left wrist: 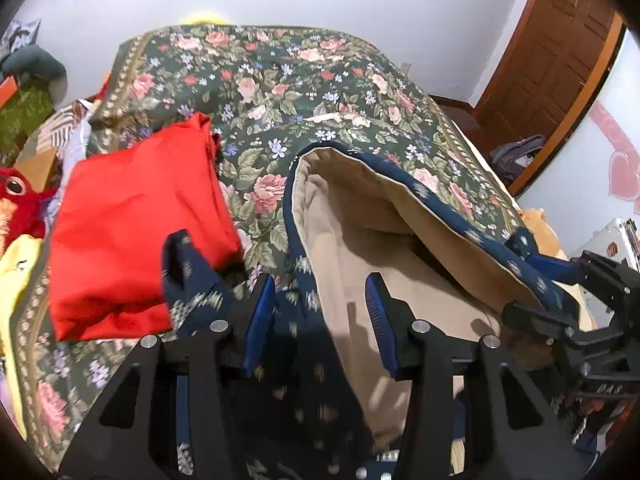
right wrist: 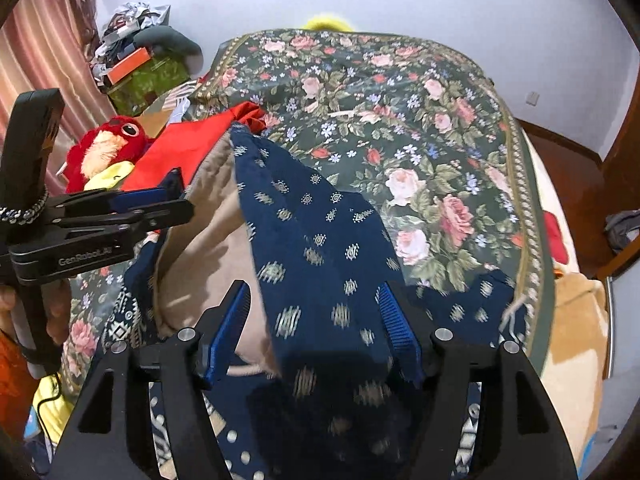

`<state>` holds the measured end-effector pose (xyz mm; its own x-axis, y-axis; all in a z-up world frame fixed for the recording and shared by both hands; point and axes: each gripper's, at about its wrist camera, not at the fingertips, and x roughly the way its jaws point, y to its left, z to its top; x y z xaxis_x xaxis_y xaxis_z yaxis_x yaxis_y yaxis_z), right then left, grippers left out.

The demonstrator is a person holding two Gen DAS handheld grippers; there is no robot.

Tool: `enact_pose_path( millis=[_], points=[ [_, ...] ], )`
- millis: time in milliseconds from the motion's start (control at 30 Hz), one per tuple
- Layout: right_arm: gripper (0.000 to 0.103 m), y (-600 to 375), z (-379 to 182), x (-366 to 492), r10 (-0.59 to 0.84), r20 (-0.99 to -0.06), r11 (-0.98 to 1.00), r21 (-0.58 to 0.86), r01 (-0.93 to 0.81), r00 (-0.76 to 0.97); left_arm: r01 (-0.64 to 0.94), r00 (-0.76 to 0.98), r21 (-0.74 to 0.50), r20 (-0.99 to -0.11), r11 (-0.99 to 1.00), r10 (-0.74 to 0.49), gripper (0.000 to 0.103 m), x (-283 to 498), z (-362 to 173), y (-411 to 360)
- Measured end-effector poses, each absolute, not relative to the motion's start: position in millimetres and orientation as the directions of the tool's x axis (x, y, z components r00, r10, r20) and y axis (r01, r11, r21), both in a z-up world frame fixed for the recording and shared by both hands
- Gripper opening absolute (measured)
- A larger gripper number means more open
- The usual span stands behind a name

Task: Fold large clothes
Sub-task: 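Fold the hood down onto the jacket body with both grippers, release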

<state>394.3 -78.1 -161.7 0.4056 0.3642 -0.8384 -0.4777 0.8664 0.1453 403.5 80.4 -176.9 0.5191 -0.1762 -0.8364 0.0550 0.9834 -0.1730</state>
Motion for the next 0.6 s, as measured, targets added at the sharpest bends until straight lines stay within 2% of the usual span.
enact_pose_path(
  millis=[233, 267, 300, 333, 400, 467, 600],
  points=[
    [0.061, -78.1, -169.7, 412.5, 0.385, -0.820, 0.873, 0.174, -0.456, 0.424, 0.055, 0.518, -0.174, -0.837, 0.983, -0.177, 0.046, 426.3, -193.6, 75.8],
    [0.054, -78.8, -169.2, 414.0, 0.388, -0.813, 0.874, 0.175, -0.454, 0.434, 0.055, 0.521, -0.172, -0.836, 0.984, -0.175, 0.042, 426.6, -193.6, 74.7],
    [0.046, -79.8, -168.5, 415.2, 0.392, -0.809, 0.874, 0.178, -0.452, 0.439, 0.059, 0.526, -0.171, -0.832, 0.984, -0.176, 0.031, 427.8, -194.0, 73.6],
    [0.041, -80.3, -168.4, 416.8, 0.395, -0.808, 0.874, 0.183, -0.449, 0.438, 0.064, 0.524, -0.171, -0.833, 0.983, -0.179, 0.026, 428.0, -194.0, 72.5],
    [0.025, -80.8, -168.6, 420.2, 0.400, -0.810, 0.873, 0.195, -0.447, 0.429, 0.071, 0.521, -0.178, -0.832, 0.981, -0.189, 0.009, 427.8, -192.5, 71.7],
    [0.014, -81.3, -168.3, 420.9, 0.406, -0.811, 0.872, 0.205, -0.445, 0.421, 0.080, 0.528, -0.191, -0.824, 0.978, -0.204, 0.008, 425.1, -188.1, 72.0],
    [0.011, -87.8, -160.3, 415.4, 0.434, -0.803, 0.863, 0.241, -0.444, 0.409, 0.122, 0.550, -0.210, -0.800, 0.970, -0.242, 0.007, 412.1, -168.7, 69.5]
  ],
)
